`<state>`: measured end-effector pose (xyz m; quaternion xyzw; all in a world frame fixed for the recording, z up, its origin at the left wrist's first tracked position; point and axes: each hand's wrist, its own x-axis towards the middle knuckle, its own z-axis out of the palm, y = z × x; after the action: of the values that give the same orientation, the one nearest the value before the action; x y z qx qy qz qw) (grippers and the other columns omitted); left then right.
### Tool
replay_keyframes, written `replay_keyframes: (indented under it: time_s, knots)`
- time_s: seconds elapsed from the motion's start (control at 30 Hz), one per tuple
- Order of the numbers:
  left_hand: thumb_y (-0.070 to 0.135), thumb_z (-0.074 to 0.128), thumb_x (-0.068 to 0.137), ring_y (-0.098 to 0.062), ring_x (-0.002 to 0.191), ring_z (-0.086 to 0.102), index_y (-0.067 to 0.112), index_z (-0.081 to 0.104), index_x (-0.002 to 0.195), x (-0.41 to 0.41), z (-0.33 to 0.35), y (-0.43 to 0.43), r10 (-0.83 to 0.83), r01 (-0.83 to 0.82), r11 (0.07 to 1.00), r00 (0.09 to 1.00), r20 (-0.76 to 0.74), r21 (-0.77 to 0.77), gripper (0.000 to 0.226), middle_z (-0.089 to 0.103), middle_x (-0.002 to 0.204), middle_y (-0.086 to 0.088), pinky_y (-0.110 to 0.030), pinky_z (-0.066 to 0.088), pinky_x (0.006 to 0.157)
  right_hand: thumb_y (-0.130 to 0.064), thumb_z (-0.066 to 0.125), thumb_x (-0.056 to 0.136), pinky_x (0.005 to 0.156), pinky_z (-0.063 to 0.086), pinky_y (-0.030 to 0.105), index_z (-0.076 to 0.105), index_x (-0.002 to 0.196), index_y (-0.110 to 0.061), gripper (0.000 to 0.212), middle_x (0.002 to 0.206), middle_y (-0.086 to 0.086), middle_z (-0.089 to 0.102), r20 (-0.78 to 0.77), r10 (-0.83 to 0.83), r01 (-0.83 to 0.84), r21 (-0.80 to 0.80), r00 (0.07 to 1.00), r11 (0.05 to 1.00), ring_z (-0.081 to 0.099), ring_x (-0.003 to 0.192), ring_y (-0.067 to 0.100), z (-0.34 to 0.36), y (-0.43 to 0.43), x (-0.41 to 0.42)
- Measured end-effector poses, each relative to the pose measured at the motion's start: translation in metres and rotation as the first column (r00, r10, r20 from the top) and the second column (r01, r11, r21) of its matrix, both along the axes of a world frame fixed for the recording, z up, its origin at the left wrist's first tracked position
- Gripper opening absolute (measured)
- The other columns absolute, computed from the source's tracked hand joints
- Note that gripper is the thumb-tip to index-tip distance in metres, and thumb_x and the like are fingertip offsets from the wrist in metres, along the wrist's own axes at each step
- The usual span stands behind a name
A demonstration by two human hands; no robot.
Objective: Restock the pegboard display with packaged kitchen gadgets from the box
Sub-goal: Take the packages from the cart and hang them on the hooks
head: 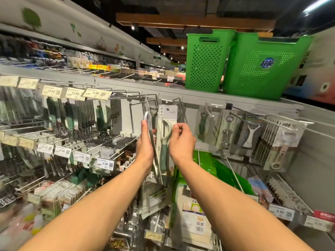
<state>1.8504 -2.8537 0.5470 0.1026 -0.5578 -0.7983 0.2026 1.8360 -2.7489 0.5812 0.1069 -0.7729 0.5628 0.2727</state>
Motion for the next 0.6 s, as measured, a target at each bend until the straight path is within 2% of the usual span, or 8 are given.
replay_keyframes:
  time_s: [0.13, 0.27, 0.37, 0.47, 0.6]
  knots:
    - [0.111, 0.042, 0.059, -0.027, 0.126, 0.066, 0.041, 0.068, 0.133, -0.012, 0.002, -0.009, 0.017, -0.017, 1.000, 1.000, -0.002, -0.025, 0.105, 0.077, 0.124, 0.006, -0.057, 0.043, 0.116, -0.031, 0.048, 0.106, 0.074, 0.052, 0.036, 0.062, 0.098, -0.024, 0.017, 0.086, 0.002, 0.071, 0.023, -0.041, 0.041, 0.008, 0.999, 0.999, 0.066, 0.082, 0.024, -0.001, -0.009, -0.013]
    - [0.108, 0.044, 0.062, -0.021, 0.126, 0.065, 0.035, 0.070, 0.130, -0.018, 0.005, -0.014, 0.032, -0.033, 0.998, 0.999, -0.019, -0.058, 0.103, 0.072, 0.131, 0.006, -0.051, 0.044, 0.115, -0.031, 0.048, 0.107, 0.070, 0.049, 0.034, 0.058, 0.105, -0.025, 0.012, 0.085, -0.001, 0.070, 0.042, -0.055, 0.055, -0.006, 0.998, 0.998, 0.066, 0.080, 0.021, -0.002, -0.017, -0.027]
    - [0.096, 0.062, 0.069, -0.021, 0.112, 0.070, 0.018, 0.069, 0.116, -0.032, 0.002, -0.021, 0.050, -0.053, 0.997, 0.997, -0.053, -0.063, 0.091, 0.078, 0.113, 0.000, -0.049, 0.049, 0.110, -0.028, 0.047, 0.107, 0.064, 0.046, 0.035, 0.049, 0.113, -0.025, 0.007, 0.077, -0.005, 0.066, 0.046, -0.067, 0.068, -0.035, 0.997, 0.997, 0.064, 0.071, 0.018, -0.005, -0.023, -0.040]
    - [0.086, 0.071, 0.070, -0.017, 0.115, 0.068, 0.007, 0.064, 0.118, -0.047, -0.001, -0.028, 0.047, -0.048, 0.999, 0.997, -0.058, -0.021, 0.093, 0.078, 0.113, 0.004, -0.046, 0.046, 0.113, -0.023, 0.045, 0.108, 0.059, 0.041, 0.031, 0.051, 0.107, -0.029, 0.008, 0.073, -0.007, 0.062, 0.058, -0.060, 0.062, -0.028, 0.997, 0.998, 0.060, 0.066, 0.015, -0.007, -0.027, -0.052]
    - [0.090, 0.071, 0.068, -0.019, 0.116, 0.070, 0.010, 0.064, 0.123, -0.075, -0.007, -0.041, 0.013, -0.011, 0.999, 0.998, -0.057, 0.033, 0.098, 0.079, 0.112, 0.005, -0.047, 0.046, 0.113, -0.023, 0.046, 0.107, 0.061, 0.044, 0.028, 0.058, 0.110, -0.031, 0.014, 0.088, -0.004, 0.070, 0.034, -0.078, 0.079, -0.034, 0.996, 0.996, 0.063, 0.074, 0.015, -0.011, -0.036, -0.075]
